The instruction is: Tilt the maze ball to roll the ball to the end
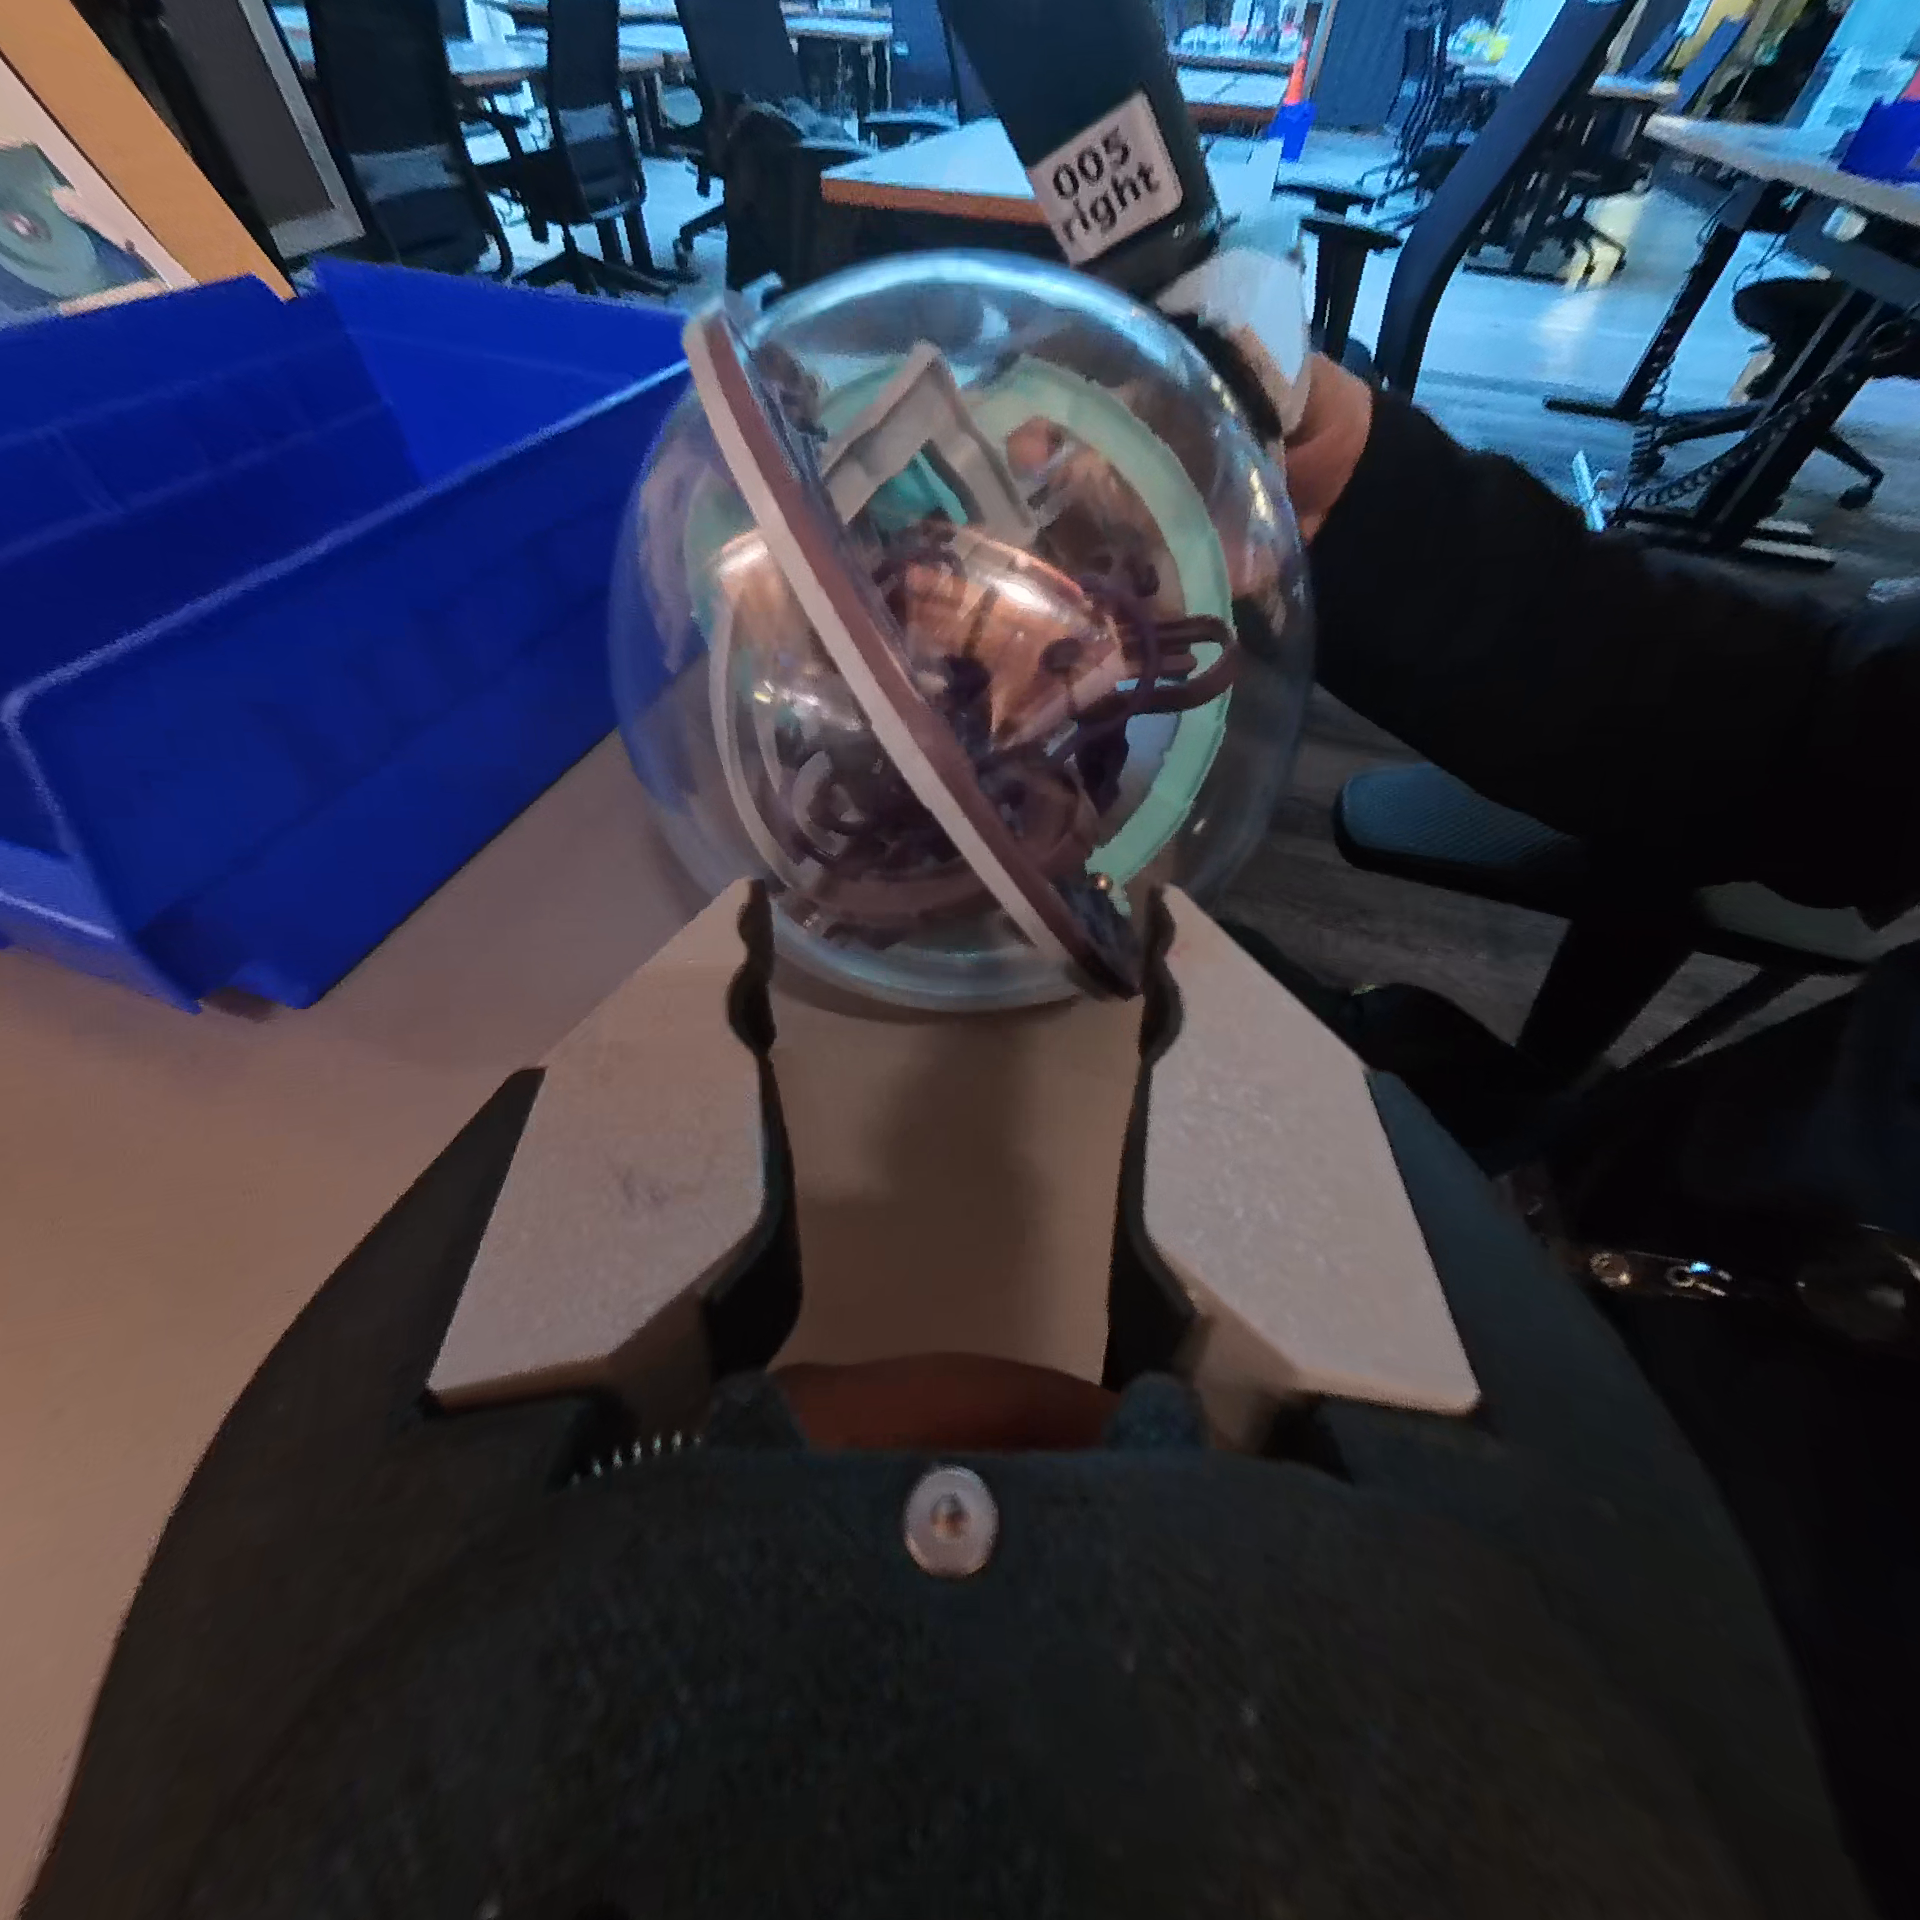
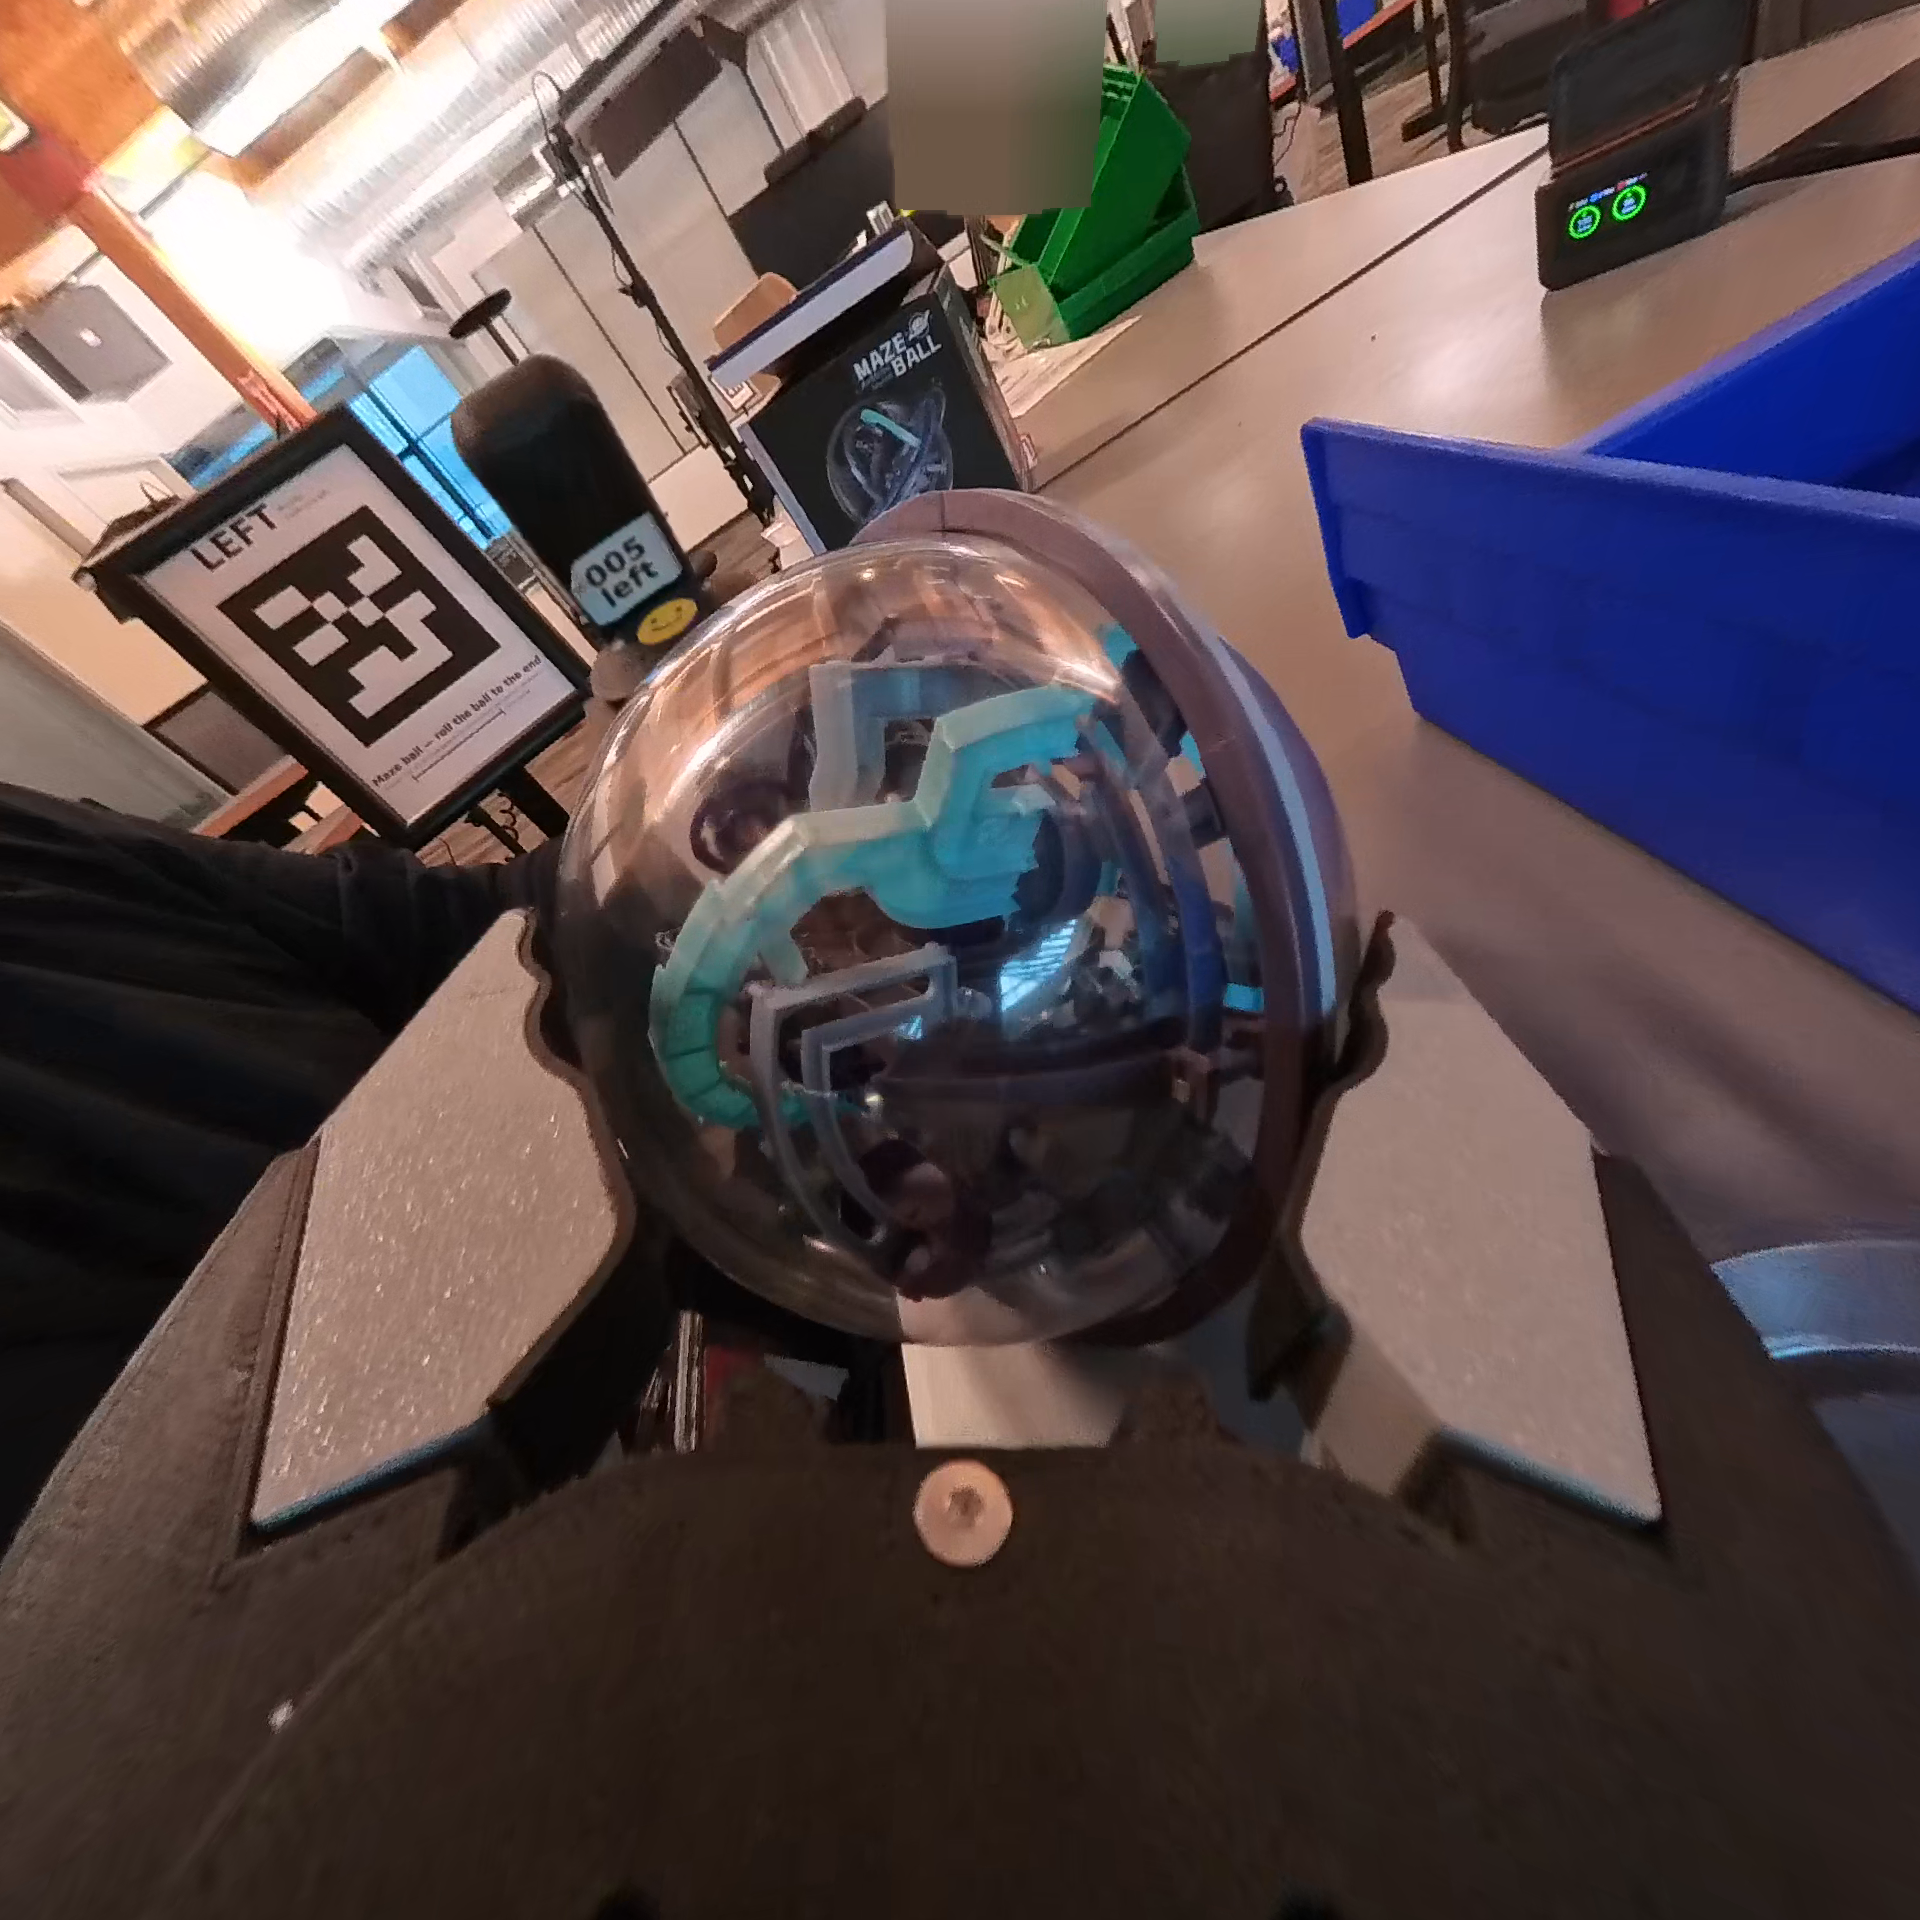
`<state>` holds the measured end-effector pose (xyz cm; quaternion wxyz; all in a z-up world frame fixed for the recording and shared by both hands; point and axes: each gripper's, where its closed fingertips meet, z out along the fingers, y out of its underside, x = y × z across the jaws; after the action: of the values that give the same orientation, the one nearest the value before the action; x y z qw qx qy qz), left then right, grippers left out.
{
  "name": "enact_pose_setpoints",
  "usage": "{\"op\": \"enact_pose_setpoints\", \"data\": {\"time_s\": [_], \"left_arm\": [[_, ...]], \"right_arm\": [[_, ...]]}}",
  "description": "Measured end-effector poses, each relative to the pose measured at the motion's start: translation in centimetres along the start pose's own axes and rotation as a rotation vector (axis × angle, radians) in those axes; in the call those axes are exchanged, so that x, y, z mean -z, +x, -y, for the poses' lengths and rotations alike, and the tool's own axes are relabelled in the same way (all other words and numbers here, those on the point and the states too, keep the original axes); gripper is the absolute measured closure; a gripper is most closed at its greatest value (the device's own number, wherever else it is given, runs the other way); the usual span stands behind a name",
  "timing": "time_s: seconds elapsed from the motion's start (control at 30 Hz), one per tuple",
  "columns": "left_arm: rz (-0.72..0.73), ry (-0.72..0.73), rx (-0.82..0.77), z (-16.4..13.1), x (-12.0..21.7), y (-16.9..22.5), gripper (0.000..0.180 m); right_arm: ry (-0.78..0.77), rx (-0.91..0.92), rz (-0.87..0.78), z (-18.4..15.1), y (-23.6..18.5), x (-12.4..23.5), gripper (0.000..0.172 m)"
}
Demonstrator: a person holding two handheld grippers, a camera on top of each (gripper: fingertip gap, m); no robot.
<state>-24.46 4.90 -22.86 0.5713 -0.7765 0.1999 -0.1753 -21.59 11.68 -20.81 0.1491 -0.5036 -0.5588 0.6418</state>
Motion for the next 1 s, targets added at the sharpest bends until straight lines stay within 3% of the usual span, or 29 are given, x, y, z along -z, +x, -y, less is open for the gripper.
{"op": "enact_pose_setpoints", "data": {"time_s": [0.33, 0.57, 0.67, 0.77, 1.0], "left_arm": [[-0.005, 0.009, -0.011, 0.2, -0.1, 0.2, 0.119], [0.012, 0.077, -0.038, 2.3, 0.6, 0.0, 0.142], [0.000, 0.023, -0.032, 1.5, 0.2, 0.1, 0.131], [-0.005, -0.065, -0.043, -0.3, -0.8, 0.3, 0.108], [-0.045, -0.117, -0.057, -1.9, -2.8, 0.3, 0.097]], "right_arm": [[-0.018, 0.059, -0.025, 0.0, -0.2, 0.5, 0.027], [-0.059, 0.085, -0.038, -0.5, -0.4, 1.3, 0.031], [-0.034, 0.087, -0.038, 0.0, -0.5, 1.7, 0.034], [-0.025, 0.090, -0.041, 0.1, -0.5, 1.6, 0.031], [-0.059, 0.090, -0.026, -0.9, -0.3, 1.4, 0.025]]}}
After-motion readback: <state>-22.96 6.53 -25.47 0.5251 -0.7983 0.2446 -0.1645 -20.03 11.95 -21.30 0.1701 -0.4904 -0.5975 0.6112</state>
